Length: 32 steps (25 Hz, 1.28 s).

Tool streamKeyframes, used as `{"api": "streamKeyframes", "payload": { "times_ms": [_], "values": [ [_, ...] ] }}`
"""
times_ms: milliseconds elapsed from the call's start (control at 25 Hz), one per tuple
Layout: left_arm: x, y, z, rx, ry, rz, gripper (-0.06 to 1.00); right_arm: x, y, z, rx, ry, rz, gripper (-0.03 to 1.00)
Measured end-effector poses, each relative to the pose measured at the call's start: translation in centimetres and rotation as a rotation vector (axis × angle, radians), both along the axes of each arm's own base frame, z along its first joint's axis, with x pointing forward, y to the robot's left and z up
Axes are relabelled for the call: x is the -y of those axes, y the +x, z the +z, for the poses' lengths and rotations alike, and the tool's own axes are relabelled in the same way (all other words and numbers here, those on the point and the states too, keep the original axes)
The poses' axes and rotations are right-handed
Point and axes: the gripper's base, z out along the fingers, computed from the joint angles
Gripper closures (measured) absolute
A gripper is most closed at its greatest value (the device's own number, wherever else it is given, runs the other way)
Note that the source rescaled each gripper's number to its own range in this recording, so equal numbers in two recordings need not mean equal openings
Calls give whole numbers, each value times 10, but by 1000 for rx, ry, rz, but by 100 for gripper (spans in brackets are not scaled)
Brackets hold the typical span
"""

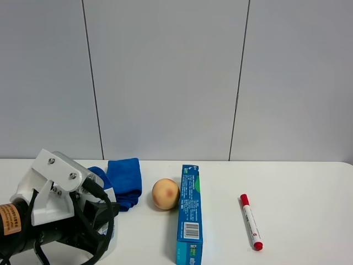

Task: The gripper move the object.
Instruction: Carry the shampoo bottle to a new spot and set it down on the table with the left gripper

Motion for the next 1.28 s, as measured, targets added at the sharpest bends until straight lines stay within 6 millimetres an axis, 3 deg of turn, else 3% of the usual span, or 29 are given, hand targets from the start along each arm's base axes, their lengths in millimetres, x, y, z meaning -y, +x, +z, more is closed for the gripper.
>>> {"api": "streamKeyframes", "payload": {
  "times_ms": [480,960,1280],
  "values": [
    [0,-1,9,2,-4,0,94,0,0,0,0,0,0,-3],
    [-1,-2,44,25,-25,-8,94,0,0,0,0,0,0,-3],
    [28,24,80,37,28,-129,94,0,0,0,0,0,0,-3]
  ]
}}
